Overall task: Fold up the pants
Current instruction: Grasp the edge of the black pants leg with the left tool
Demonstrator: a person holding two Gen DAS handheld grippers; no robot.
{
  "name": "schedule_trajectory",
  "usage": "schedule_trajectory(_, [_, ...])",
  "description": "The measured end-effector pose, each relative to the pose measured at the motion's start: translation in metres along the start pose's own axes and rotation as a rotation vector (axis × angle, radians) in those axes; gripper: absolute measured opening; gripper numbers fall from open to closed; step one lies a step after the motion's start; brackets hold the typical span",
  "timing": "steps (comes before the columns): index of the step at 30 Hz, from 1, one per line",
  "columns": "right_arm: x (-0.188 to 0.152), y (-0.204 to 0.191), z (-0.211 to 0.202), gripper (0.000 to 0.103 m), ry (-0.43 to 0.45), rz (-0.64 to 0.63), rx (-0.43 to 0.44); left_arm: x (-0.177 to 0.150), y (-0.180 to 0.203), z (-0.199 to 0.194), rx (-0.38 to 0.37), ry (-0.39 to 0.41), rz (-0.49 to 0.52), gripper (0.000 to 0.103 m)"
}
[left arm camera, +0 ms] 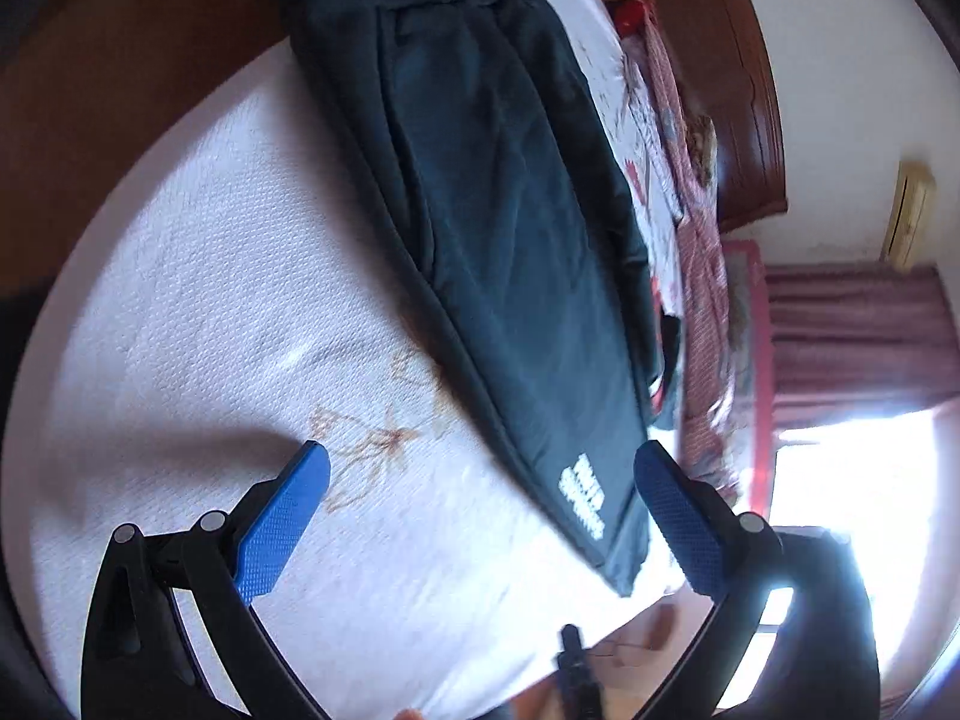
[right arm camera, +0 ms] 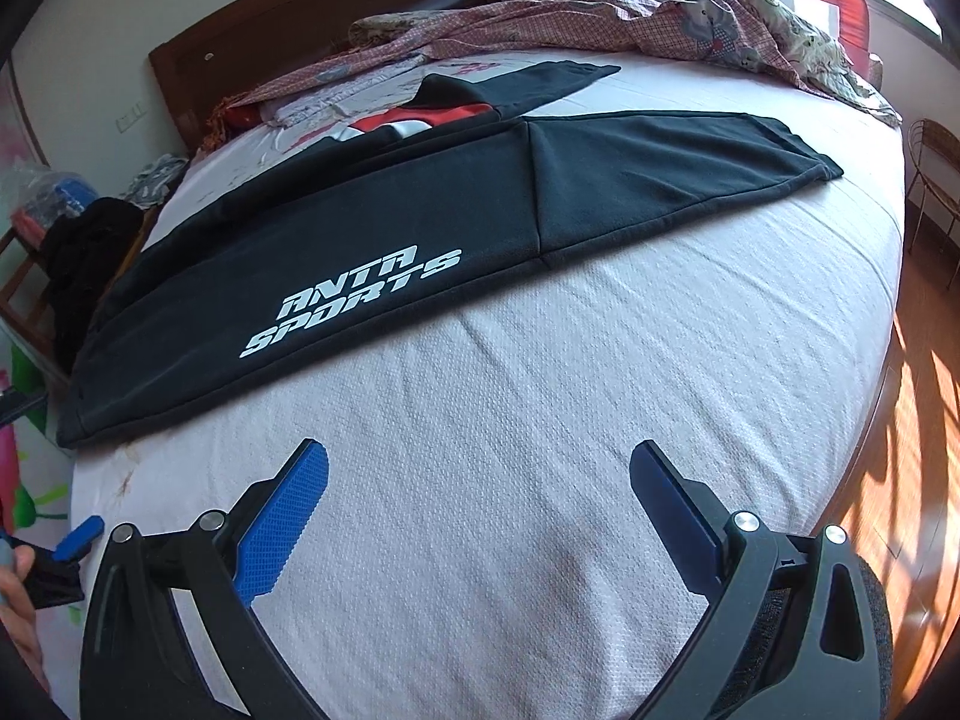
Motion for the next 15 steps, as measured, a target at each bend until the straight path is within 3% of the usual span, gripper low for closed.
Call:
schedule_trajectory(2, [0.000,-0.001,0.002,0.100,-0.004,0.002,0.006,0.006,-0.004,0.013,-0.121,-0.012,-0.121,0.101])
schedule_trajectory(4, [0.001,0.000,0.004,0.100,-0.006,0.006,0.006,0.012,-0.007,0.023,-0.177,-0.018,-0.190,0.101])
schedule_trajectory(10, [0.000,0.005,0.010,0.100,-0.025,0.029,-0.001,0.039,0.000,0.034,-0.196,0.038,-0.236,0.101])
schedule_trajectory(15, [0.002,0.005,0.012,0.100,-0.021,0.039,0.008,0.059,-0.006,0.029,-0.156,0.051,-0.325,0.101])
Point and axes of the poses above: each gripper's, at about its wrist camera, not at the fingertips, and z roughly the way its jaws point, y to its right, x to its top, the point moved 10 cm from there along z, roughly the way its jaws point, and after that the axes turned 11 degrees about z, right-handed, at the moved point
